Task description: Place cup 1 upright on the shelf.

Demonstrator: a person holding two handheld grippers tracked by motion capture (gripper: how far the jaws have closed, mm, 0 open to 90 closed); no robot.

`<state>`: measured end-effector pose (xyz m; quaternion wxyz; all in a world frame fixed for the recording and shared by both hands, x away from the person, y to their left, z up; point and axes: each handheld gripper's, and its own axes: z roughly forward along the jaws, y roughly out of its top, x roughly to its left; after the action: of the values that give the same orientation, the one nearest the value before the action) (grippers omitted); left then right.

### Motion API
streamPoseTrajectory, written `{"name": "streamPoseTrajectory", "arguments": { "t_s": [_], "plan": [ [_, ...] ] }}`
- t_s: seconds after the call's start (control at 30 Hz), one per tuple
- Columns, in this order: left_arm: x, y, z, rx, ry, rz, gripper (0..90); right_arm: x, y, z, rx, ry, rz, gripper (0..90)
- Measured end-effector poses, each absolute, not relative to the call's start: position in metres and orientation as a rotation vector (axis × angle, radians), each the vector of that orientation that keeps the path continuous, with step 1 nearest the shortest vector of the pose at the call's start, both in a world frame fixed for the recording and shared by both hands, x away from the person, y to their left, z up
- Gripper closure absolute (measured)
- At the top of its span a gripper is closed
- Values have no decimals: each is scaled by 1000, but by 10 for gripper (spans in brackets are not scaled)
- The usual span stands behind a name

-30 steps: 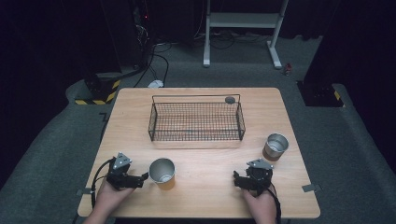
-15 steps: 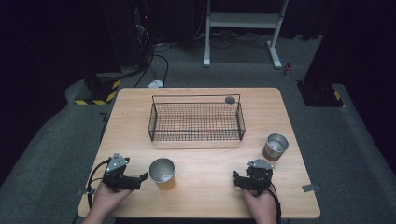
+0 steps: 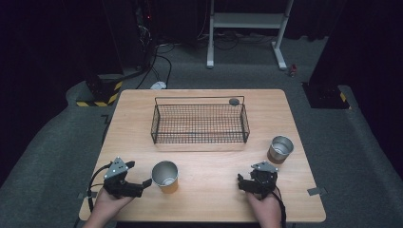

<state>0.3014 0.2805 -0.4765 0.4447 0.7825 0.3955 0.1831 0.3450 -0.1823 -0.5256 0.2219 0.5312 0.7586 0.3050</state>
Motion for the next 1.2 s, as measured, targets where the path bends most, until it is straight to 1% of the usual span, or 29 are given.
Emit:
{"name": "streamPoseTrajectory", "arguments": {
  "t_s": [0.13,0.2,0.33,0.57,0.67,1.03,1.2],
  "plan": [
    [299,280,-476,1931,977,437,5,345,-182,-526,1469,2097,844,87],
    [296,279,-475,1944,954,453,5,345,-182,-526,1467,2098,844,87],
    [288,277,-472,1920,904,427,5,345,-182,-526,1469,2098,844,87],
    [280,265,-472,1937,873,448,5,345,-182,-526,1468,2098,845,87],
    [279,262,-473,1931,868,435,5,345,-182,-525,1473,2095,843,87],
    [278,251,-475,1921,852,464,5,345,-182,-526,1469,2095,842,87],
    [280,246,-477,1913,854,455,5,345,-182,-526,1471,2095,843,87]
  ]
}}
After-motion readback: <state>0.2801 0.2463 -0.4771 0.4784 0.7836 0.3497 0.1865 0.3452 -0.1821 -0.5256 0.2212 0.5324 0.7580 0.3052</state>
